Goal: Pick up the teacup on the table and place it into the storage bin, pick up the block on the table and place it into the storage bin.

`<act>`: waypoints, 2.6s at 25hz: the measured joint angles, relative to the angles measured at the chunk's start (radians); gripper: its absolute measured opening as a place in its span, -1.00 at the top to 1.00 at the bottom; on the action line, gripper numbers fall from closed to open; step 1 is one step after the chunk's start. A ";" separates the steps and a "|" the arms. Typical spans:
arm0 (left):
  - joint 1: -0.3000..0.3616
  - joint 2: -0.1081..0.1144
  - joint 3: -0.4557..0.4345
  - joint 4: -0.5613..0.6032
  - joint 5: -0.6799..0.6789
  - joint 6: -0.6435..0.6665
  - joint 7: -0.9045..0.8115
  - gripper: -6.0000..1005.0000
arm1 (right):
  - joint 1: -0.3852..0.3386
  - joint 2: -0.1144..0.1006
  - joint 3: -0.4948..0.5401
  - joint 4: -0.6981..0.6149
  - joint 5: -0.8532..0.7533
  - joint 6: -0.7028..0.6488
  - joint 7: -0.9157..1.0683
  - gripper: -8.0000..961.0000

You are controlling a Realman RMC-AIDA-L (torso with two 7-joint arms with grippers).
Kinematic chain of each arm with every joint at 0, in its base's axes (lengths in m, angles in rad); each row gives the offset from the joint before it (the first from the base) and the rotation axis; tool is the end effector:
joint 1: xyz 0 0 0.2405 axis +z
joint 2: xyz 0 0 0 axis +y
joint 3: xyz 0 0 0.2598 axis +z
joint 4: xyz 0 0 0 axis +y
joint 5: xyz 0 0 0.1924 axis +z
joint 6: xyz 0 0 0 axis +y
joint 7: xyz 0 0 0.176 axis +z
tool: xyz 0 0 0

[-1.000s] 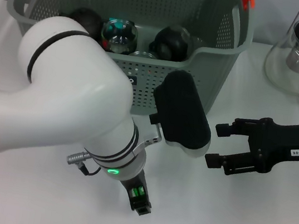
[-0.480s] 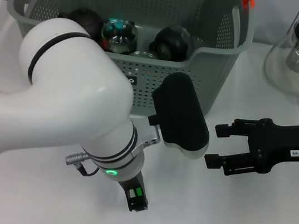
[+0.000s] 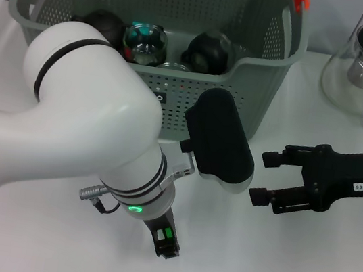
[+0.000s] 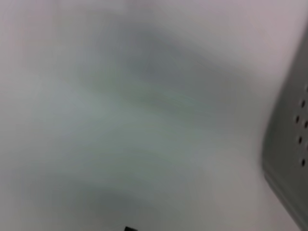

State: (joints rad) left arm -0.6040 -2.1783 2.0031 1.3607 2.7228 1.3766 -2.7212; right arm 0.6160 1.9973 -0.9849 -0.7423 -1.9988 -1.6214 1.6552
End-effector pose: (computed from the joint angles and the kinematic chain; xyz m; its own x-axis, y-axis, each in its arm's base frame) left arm -0.1642 0.2855 -0.1400 0.8195 0.3229 -0.4735 0.1831 -0.9304 -0.3177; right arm 0.2134 0.3311 -0.0293 0.8725 -0.4040 -0.2750 -0.4104 -0.9112 0.0365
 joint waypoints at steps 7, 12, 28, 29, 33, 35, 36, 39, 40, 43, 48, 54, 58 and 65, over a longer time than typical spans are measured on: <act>-0.002 0.000 0.000 -0.002 0.001 0.001 -0.003 -0.23 | -0.004 0.000 0.000 0.000 0.000 0.000 -0.004 -0.97; -0.002 0.000 0.000 -0.013 0.001 -0.001 -0.006 -0.31 | -0.007 0.001 0.000 0.001 0.000 0.000 -0.004 -0.97; -0.023 0.000 0.025 -0.038 0.026 -0.012 -0.048 -0.26 | -0.006 0.003 0.002 0.001 0.000 0.000 -0.005 -0.97; -0.024 0.000 0.029 -0.038 0.029 -0.012 -0.049 -0.24 | -0.005 0.003 0.002 0.001 0.000 0.000 -0.005 -0.97; -0.026 0.000 0.033 -0.027 0.031 -0.005 -0.049 -0.13 | -0.004 0.003 0.002 0.001 0.000 0.000 -0.005 -0.97; -0.023 0.000 0.029 -0.003 0.034 0.006 -0.049 -0.03 | -0.004 0.002 0.002 0.001 0.000 0.000 -0.005 -0.97; -0.018 0.000 0.026 0.019 0.039 0.018 -0.049 0.02 | -0.004 0.002 0.002 0.001 0.000 0.000 -0.005 -0.97; -0.004 0.000 0.000 0.109 0.061 0.075 -0.043 0.17 | -0.005 0.000 0.002 0.001 0.000 0.000 -0.006 -0.97; 0.003 0.001 -0.020 0.151 0.069 0.101 -0.039 0.17 | -0.005 -0.001 0.002 0.001 0.000 0.000 -0.006 -0.97; 0.037 0.003 -0.120 0.320 0.077 0.201 -0.006 0.15 | -0.005 -0.002 0.002 0.001 0.000 0.000 -0.006 -0.97; 0.089 0.005 -0.402 0.604 -0.026 0.304 0.080 0.12 | -0.005 -0.002 0.002 0.001 0.000 0.000 -0.008 -0.97; 0.028 0.012 -0.843 0.525 -0.268 0.192 0.237 0.09 | -0.002 -0.001 0.000 0.001 0.000 0.000 -0.016 -0.97; -0.039 0.027 -1.008 0.293 -0.369 0.069 0.342 0.06 | 0.002 0.001 0.001 -0.002 0.000 -0.002 -0.014 -0.97; -0.099 0.053 -1.056 -0.026 -0.423 -0.075 0.429 0.02 | 0.011 0.001 0.002 -0.002 0.000 -0.001 -0.015 -0.96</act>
State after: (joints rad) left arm -0.7033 -2.1251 0.9472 1.3350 2.2993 1.3017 -2.2922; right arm 0.6274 1.9983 -0.9832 -0.7446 -1.9988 -1.6224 1.6403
